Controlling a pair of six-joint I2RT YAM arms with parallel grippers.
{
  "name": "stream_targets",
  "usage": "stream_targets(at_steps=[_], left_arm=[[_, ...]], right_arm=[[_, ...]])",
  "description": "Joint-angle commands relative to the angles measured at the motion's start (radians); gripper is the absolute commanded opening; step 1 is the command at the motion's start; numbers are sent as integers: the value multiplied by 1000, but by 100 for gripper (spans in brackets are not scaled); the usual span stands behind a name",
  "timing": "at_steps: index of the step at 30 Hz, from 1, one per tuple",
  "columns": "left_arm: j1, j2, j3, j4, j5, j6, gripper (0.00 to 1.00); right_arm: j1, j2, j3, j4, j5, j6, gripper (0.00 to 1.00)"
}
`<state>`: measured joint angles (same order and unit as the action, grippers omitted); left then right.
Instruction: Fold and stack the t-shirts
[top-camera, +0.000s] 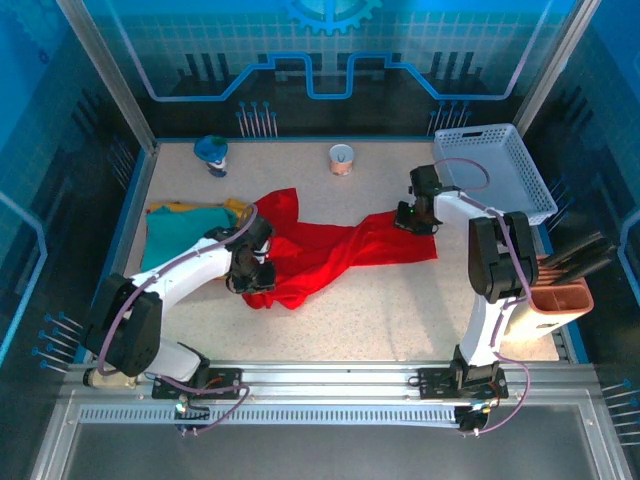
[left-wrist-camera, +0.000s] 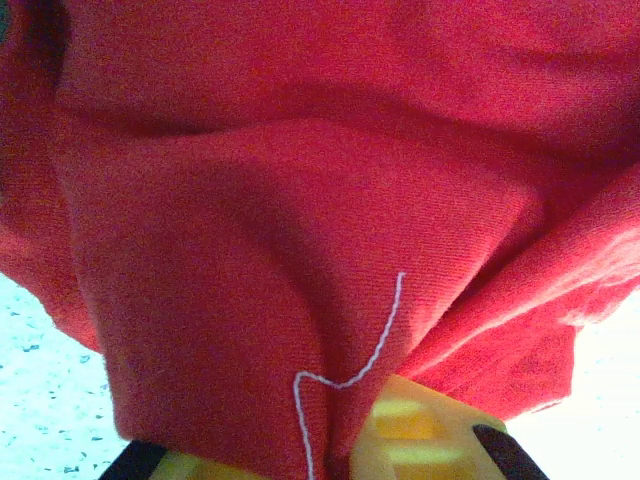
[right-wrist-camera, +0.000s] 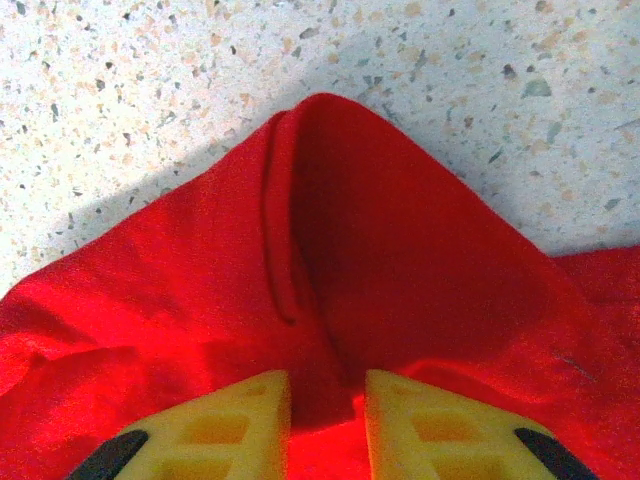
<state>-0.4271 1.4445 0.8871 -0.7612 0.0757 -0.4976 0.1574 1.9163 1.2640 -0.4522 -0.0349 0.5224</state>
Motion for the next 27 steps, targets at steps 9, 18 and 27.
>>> stream_targets(at_steps=[9,18,27], left_arm=[[7,-2,3,-7,17,-7,14],[7,-7,2,-22,8,-2,18],[19,-15,30,-46,15,19,21]], right_arm=[[17,-16,33,-27,0,5,20],[1,-139,-8,-84,-48,8,0],[-47,-456,-207,-231,-78,-19,0]])
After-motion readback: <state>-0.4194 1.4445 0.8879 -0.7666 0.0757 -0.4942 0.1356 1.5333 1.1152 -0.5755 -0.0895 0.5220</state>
